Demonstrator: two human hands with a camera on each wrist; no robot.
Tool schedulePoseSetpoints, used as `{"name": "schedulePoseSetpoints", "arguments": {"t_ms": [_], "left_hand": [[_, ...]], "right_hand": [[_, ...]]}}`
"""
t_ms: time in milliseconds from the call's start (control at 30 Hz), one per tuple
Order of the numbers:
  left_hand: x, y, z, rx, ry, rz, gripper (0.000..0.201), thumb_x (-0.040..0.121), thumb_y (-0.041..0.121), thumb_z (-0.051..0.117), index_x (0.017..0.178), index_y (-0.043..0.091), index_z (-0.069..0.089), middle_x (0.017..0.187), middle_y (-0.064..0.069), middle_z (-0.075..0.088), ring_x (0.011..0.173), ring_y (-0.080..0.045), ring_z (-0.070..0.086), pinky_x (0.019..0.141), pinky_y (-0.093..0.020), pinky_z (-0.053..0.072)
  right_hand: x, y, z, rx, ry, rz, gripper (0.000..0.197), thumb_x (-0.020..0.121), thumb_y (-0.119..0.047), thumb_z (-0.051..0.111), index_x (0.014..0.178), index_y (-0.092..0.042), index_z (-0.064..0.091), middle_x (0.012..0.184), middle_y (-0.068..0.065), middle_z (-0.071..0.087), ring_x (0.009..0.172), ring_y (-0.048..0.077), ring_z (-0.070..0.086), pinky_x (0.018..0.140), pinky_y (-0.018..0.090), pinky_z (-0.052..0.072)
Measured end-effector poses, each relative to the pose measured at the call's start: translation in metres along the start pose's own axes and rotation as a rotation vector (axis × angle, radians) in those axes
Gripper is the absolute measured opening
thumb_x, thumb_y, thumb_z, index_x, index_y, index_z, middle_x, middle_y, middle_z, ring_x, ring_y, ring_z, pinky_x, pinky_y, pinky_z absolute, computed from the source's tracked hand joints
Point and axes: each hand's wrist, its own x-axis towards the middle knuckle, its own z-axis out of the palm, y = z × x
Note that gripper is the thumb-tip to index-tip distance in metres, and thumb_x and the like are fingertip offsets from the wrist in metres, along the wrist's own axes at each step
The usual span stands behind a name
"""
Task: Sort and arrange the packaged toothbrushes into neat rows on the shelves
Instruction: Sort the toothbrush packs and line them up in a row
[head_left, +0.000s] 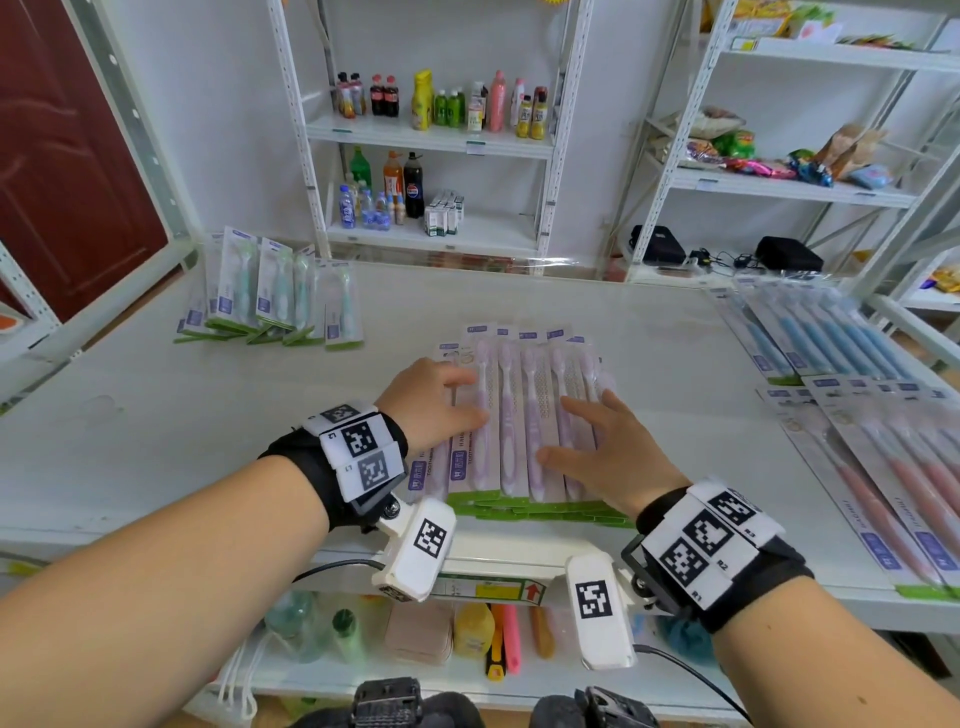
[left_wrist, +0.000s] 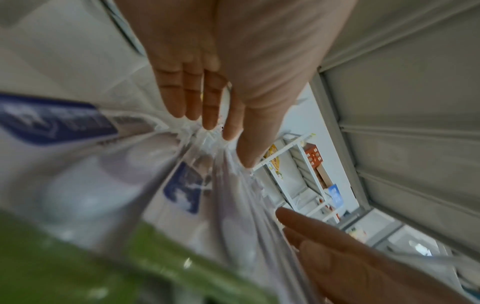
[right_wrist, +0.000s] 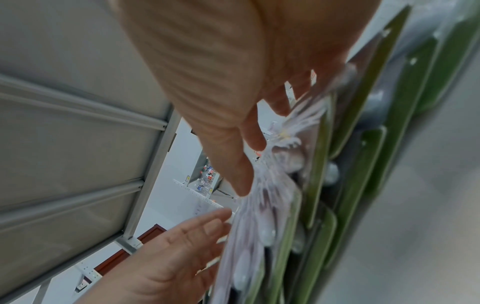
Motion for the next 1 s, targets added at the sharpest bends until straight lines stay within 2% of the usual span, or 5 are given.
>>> {"name": "schedulePoseSetpoints", "arguments": {"t_ms": [167, 333, 800, 933, 1000], "left_hand": [[-0.007, 0.023, 0.004, 0.225, -0.153, 0.231, 0.054, 0.090, 0.037, 0.058, 0.139, 0.020, 0.045, 0.147, -0.007, 0.035, 0.137, -0.020, 0.027, 0.105, -0.024, 0.016], [-0.009, 0.032, 0.009, 0.370, -0.321, 0.241, 0.046, 0.093, 0.035, 0.050, 0.134, 0.013, 0.047, 0.142, -0.015, 0.037, 0.132, -0.022, 0.030, 0.100, -0.031, 0.024], [-0.014, 0.023, 0.007, 0.164, -0.130, 0.095, 0.059, 0.092, 0.037, 0.054, 0.144, 0.020, 0.034, 0.156, -0.005, 0.019, 0.144, -0.018, 0.016, 0.114, -0.030, 0.014], [-0.021, 0.011, 0.010, -0.001, -0.099, -0.044, 0.057, 0.089, 0.033, 0.057, 0.138, 0.010, 0.039, 0.124, -0.006, 0.053, 0.102, -0.014, 0.050, 0.075, -0.018, 0.039], [-0.025, 0.010, 0.011, -0.034, -0.096, -0.070, 0.058, 0.088, 0.031, 0.058, 0.139, 0.014, 0.037, 0.126, -0.003, 0.055, 0.097, -0.010, 0.050, 0.074, -0.018, 0.039]], "right_hand": [[-0.001, 0.001, 0.001, 0.005, 0.003, -0.006, 0.073, 0.074, -0.045, 0.072, 0.139, -0.037, 0.040, 0.158, 0.001, 0.009, 0.145, 0.017, 0.011, 0.117, 0.042, 0.017], [-0.002, 0.001, 0.000, -0.018, -0.002, -0.014, 0.073, 0.075, -0.043, 0.072, 0.139, -0.035, 0.040, 0.158, 0.001, 0.010, 0.145, 0.016, 0.011, 0.116, 0.038, 0.015], [-0.005, 0.006, -0.006, 0.047, 0.014, 0.022, 0.076, 0.079, -0.037, 0.069, 0.145, -0.029, 0.031, 0.157, -0.001, 0.016, 0.143, 0.015, 0.019, 0.114, 0.035, 0.021], [-0.008, 0.012, -0.011, 0.151, 0.045, 0.042, 0.070, 0.085, -0.030, 0.065, 0.145, -0.024, 0.031, 0.149, 0.000, 0.035, 0.135, 0.019, 0.036, 0.104, 0.030, 0.032], [-0.009, 0.014, -0.013, 0.175, 0.062, 0.056, 0.069, 0.085, -0.028, 0.066, 0.144, -0.025, 0.032, 0.146, 0.002, 0.039, 0.131, 0.019, 0.040, 0.097, 0.028, 0.037]]}}
